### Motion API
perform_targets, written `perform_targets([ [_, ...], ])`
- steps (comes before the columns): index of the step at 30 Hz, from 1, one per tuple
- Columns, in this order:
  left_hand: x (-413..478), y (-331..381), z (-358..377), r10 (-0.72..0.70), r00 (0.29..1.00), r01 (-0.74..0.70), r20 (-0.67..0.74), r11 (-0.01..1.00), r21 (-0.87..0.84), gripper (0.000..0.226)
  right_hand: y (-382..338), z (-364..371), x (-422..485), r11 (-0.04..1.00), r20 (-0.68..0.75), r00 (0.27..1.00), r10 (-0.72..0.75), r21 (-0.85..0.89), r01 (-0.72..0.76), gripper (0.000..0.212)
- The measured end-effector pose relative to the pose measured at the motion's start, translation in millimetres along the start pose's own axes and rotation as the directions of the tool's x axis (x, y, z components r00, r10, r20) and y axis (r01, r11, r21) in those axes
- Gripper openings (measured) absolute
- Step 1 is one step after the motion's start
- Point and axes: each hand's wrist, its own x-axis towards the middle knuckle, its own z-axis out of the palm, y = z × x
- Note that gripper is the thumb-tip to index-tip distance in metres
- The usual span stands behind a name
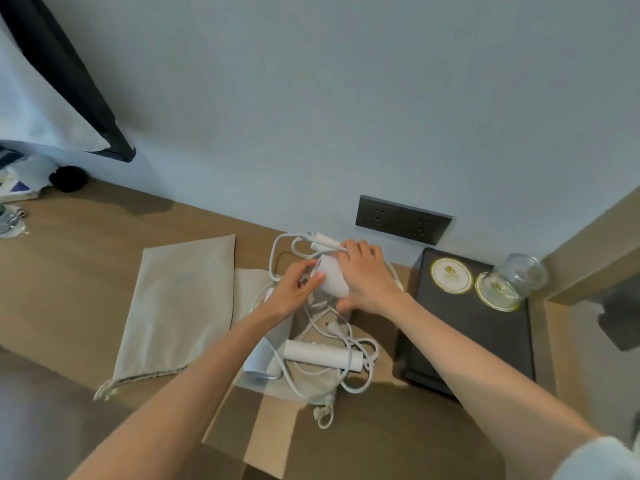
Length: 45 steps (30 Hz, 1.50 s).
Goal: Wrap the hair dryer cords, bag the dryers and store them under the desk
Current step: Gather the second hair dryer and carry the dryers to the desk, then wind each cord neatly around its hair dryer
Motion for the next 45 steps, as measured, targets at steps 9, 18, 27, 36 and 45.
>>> perform_targets([
  [9, 41.3, -40.3, 12.7, -0.032, 0.989, 0.002, 0.143, 0.979, 0.202, 0.045, 20.2, 44.2, 18.5, 0.993, 0.051, 0.992, 0.113, 0.023, -0.115, 0.085],
  [18, 25.2, -38.5, -13.4, 0.108, 0.989, -0.130, 0.098, 0.957, 0.261, 0.039, 26.6, 61.9, 21.9, 0.972, 0.104, 0.973, 0.204, 0.096, -0.214, 0.086],
  [27, -9.7, -40.7, -77.1, 0.218, 0.975, -0.222, 0.049, 0.919, 0.326, 0.034, -26.4, 45.3, -1.7, 0.915, -0.005, 0.977, 0.212, 0.353, -0.197, 0.050],
  [36, -44.2, -138.8, -127.5, -0.048, 0.988, -0.070, 0.146, 0.706, 0.705, 0.052, -180.0, 54.5, 0.4, 0.909, -0.082, 0.951, 0.300, 0.326, -0.259, 0.039],
  [45, -62.3, -176.2, -129.2, -0.269, 0.901, -0.101, 0.340, 0.632, 0.768, 0.052, -228.4, 106.2, 2.8, 0.722, 0.102, 0.736, 0.669, 0.144, -0.677, 0.062],
])
